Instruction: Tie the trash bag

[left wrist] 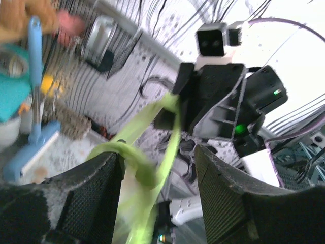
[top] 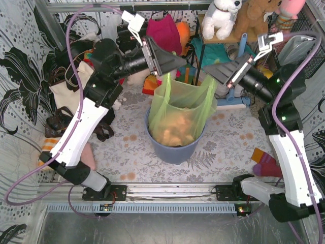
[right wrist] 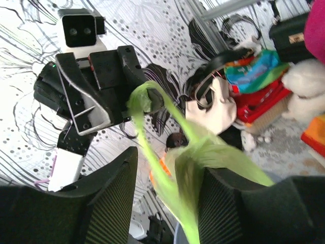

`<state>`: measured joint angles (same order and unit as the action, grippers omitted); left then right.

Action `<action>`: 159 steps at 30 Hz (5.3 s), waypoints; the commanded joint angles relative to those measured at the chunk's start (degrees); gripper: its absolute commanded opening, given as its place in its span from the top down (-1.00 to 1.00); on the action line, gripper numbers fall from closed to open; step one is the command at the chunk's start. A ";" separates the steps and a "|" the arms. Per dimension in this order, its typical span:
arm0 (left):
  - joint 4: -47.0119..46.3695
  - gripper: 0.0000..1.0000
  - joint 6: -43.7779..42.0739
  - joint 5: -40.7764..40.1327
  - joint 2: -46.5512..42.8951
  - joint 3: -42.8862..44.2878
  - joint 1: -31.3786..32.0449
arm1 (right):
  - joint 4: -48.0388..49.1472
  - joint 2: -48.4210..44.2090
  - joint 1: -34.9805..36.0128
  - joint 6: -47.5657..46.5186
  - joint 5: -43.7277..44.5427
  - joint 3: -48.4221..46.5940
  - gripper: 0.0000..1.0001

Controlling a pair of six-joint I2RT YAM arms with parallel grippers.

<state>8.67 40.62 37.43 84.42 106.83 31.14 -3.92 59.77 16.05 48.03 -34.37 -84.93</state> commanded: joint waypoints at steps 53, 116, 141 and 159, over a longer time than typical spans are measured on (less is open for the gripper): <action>-10.50 -0.46 2.89 -5.92 -2.22 -8.03 8.65 | 7.69 2.09 0.18 5.30 0.79 -3.18 0.20; 14.00 -0.29 -6.93 -7.65 -6.70 15.76 -1.76 | 12.29 14.72 11.26 6.88 0.75 -20.26 0.41; 20.40 -0.51 -4.08 -2.31 -17.46 5.77 -2.93 | -32.34 14.54 11.53 -17.72 14.25 -35.38 -0.19; 11.08 -0.41 -19.29 -35.30 -15.08 -4.41 27.15 | -36.73 17.97 11.54 -20.21 16.95 -39.34 -0.03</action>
<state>27.90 29.65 17.72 73.93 108.05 54.96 -40.03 76.84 27.35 29.41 -18.76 -121.93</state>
